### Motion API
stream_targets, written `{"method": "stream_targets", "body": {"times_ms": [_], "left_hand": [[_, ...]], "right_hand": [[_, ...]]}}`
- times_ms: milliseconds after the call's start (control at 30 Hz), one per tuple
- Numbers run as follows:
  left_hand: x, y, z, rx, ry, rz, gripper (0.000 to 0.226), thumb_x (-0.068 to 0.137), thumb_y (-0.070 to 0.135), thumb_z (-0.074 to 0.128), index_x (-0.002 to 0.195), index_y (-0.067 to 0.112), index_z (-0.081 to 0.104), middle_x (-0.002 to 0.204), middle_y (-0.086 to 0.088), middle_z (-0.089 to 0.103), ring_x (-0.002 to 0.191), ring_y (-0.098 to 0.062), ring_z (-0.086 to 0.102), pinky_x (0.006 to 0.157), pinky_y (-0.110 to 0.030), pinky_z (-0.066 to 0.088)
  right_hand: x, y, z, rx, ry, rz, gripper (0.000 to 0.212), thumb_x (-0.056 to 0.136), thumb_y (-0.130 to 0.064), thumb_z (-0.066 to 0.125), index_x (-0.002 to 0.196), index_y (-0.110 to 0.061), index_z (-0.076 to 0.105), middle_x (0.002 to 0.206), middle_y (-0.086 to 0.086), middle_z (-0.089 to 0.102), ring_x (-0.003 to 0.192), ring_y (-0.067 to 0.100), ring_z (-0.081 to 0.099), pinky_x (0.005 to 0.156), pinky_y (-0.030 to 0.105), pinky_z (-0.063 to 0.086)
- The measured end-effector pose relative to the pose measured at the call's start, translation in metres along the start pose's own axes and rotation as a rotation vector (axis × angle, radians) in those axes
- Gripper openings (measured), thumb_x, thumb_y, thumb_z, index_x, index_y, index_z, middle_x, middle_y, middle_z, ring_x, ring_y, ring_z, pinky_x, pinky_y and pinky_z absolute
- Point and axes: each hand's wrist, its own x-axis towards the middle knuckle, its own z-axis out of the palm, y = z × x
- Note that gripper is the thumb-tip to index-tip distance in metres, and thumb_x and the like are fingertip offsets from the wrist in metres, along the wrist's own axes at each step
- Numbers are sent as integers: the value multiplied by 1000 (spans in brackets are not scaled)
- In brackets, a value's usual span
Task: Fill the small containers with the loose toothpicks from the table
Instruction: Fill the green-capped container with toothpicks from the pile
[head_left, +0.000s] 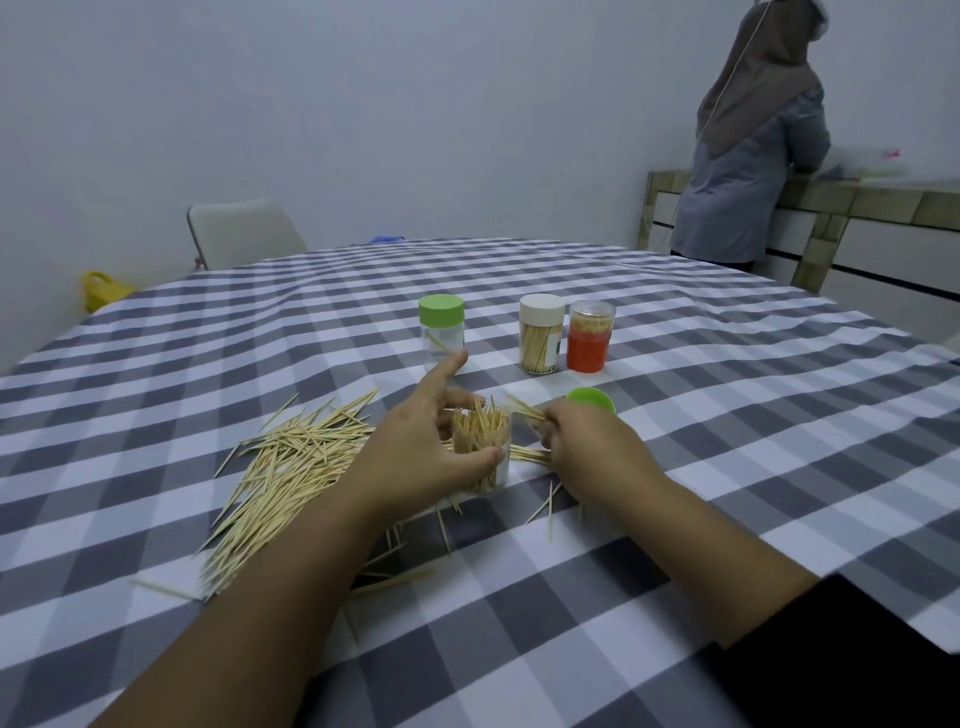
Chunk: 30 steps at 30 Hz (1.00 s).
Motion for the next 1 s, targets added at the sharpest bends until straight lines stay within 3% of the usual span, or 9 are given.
{"method": "stream_targets", "body": {"times_ms": [167,400,500,600,700,900,1000], "left_hand": [[-1,2,7,-73,-18,-6,99,72,23,81,148,39,19,128,10,54,119,-5,53,101,-28,47],[-3,6,10,-95,-26,9,92,74,19,79,146,36,25,137,6,52,114,3,54,93,-14,48],[-3,7,11,-84,-29,12,92,75,20,79,146,37,24,136,9,52,113,2,53,90,-11,47],[-3,8,12,-101,-33,9,92,74,20,80,146,36,25,136,7,53,115,-1,56,96,-19,48],[-4,9,14,-113,-44,13,92,74,19,79,147,34,25,136,7,52,115,-2,56,96,-22,49],[-5,13,18,-124,-53,19,93,75,17,79,148,32,24,126,12,53,104,4,57,86,-10,49],[-6,13,18,-128,-48,22,93,74,18,80,147,33,25,122,15,55,103,6,59,87,-12,49]], "right_hand": [[-6,7,-10,465,171,-46,17,100,-19,42,102,-19,59,91,-1,64,87,16,60,76,31,50],[-5,8,-8,758,116,-64,17,98,-16,46,100,-15,63,80,-6,64,75,3,57,67,21,43],[-5,7,-8,900,177,-84,17,99,-15,45,94,-19,61,83,-3,68,82,10,64,76,24,49],[-6,4,-9,1083,202,-116,18,99,-14,44,93,-19,61,85,2,70,82,16,68,80,30,54],[-7,1,-10,1169,220,-170,19,99,-13,43,93,-19,61,84,4,70,86,20,69,85,35,54],[-8,-7,-17,1255,283,-245,21,99,-12,42,93,-19,61,82,4,69,88,19,68,87,34,53],[-10,-10,-15,1266,272,-248,20,99,-13,43,94,-19,62,84,4,70,91,20,68,92,38,52]]}}
